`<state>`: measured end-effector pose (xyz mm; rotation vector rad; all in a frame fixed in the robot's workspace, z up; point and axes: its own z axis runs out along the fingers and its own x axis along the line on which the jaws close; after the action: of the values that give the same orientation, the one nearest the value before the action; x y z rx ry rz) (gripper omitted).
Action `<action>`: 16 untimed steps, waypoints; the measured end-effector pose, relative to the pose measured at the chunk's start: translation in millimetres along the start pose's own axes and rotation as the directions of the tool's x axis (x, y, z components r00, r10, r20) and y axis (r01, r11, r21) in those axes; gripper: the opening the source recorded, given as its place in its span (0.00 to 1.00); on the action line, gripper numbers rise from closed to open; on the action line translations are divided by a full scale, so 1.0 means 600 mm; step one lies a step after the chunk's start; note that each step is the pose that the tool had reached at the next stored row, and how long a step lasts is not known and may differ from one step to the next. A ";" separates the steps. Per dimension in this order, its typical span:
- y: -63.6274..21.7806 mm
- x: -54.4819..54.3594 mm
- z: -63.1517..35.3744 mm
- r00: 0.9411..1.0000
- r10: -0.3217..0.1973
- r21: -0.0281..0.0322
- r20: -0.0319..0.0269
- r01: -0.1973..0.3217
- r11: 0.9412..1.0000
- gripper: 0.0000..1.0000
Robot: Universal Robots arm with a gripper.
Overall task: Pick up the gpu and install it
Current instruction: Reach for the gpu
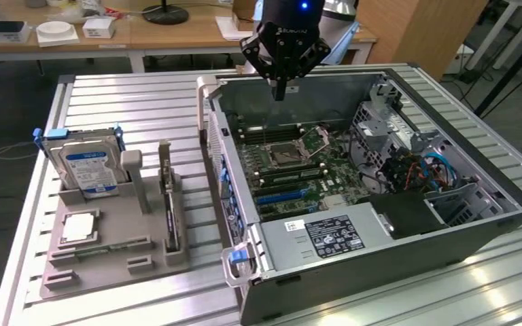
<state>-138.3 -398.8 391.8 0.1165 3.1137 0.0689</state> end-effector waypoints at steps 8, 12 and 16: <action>-0.001 0.012 0.001 1.000 0.000 0.000 0.000 0.000 1.000 0.11; -0.001 0.017 0.001 1.000 0.000 0.000 0.000 0.000 1.000 0.11; -0.002 0.023 0.002 1.000 0.000 0.000 0.000 0.000 1.000 0.11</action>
<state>-152.0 -398.8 390.3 0.1166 3.1137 0.0689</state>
